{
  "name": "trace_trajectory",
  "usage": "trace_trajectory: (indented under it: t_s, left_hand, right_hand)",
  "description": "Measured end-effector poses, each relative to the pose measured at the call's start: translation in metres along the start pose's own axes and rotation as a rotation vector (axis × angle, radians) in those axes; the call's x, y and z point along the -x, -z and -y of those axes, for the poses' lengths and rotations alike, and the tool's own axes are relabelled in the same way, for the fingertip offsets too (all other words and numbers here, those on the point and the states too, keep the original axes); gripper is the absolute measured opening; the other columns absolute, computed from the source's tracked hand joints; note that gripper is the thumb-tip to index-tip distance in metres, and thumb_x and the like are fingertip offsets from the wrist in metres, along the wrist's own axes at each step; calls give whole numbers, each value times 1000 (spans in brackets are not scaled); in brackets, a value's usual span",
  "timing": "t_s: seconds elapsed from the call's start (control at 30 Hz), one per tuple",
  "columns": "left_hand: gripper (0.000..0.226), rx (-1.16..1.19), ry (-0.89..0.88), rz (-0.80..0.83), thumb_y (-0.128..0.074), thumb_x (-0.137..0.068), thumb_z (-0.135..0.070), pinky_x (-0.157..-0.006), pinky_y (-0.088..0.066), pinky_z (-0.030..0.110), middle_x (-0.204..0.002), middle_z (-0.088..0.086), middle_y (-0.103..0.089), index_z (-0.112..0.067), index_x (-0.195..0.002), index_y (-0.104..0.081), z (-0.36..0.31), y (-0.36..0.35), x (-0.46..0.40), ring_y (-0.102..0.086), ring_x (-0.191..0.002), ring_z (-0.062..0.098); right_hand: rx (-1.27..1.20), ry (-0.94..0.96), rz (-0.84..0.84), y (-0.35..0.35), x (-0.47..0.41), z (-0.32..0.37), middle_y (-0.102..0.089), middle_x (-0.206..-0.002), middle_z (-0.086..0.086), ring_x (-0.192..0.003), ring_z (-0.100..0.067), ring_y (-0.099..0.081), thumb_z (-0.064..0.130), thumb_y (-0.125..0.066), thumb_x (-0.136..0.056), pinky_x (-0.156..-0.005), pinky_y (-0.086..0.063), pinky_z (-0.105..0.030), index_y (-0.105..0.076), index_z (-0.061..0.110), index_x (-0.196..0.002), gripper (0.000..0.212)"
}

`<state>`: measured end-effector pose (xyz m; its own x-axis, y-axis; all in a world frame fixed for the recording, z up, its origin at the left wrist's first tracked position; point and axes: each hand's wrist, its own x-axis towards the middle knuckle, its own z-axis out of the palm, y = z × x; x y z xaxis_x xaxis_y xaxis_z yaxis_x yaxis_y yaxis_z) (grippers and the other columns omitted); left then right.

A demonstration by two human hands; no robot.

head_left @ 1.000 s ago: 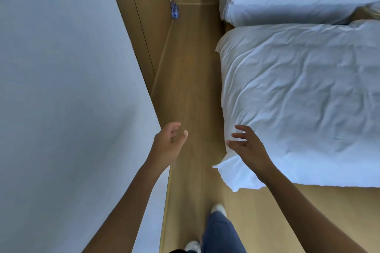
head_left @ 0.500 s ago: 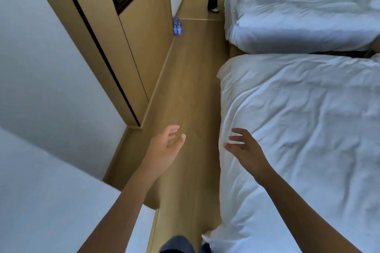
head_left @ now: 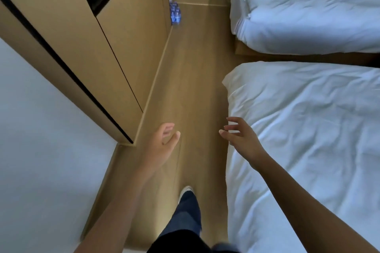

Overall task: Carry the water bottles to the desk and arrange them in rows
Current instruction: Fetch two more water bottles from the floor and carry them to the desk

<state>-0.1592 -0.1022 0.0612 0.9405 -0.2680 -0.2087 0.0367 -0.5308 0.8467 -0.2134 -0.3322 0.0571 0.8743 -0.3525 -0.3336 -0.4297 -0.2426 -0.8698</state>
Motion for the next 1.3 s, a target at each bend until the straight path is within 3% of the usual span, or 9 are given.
trace_trajectory:
  t_s: [0.17, 0.63, 0.97, 1.17, 1.3]
  left_hand:
    - [37, -19, 21, 4, -56, -98, -30, -104, -40, 29, -136, -2, -55, -17, -133, -53, -13, 32, -101, -52, -125, 12]
    - [36, -18, 90, 22, -59, -97, -29, -96, -39, 20, -130, -4, -59, -18, -131, -54, -39, 29, -397, -54, -118, 8]
    - [35, -20, 191, -3, -58, -97, -29, -81, -36, 8, -126, -5, -57, -17, -130, -54, -83, 25, -603, -53, -112, 6]
    - [32, 14, 231, 55, -59, -97, -26, -82, -37, 8, -125, -6, -58, -16, -127, -56, -92, 12, -737, -54, -112, 6]
    - [33, 3, 198, 90, -59, -97, -26, -88, -38, 18, -129, -4, -58, -15, -129, -55, -106, 19, -851, -53, -110, 5]
  right_hand:
    - [-37, 16, 23, -19, -94, 39, -62, -117, -5, -93, -9, -62, 26, -72, -90, -76, -50, -19, -51, 18, -134, 49]
    - [-89, -73, 51, -17, -398, 97, -63, -115, 5, -105, -13, -64, 31, -71, -90, -93, -55, -41, -52, 27, -130, 45]
    - [-58, -155, 95, 7, -596, 159, -63, -115, 4, -104, -13, -63, 31, -68, -92, -90, -55, -36, -52, 26, -132, 43]
    - [-28, -246, 113, 6, -712, 176, -63, -115, 4, -102, -12, -63, 33, -67, -92, -89, -55, -38, -51, 28, -132, 43]
    - [-35, -265, 76, 8, -813, 208, -64, -116, 2, -101, -13, -64, 31, -67, -93, -80, -53, -30, -51, 26, -133, 44]
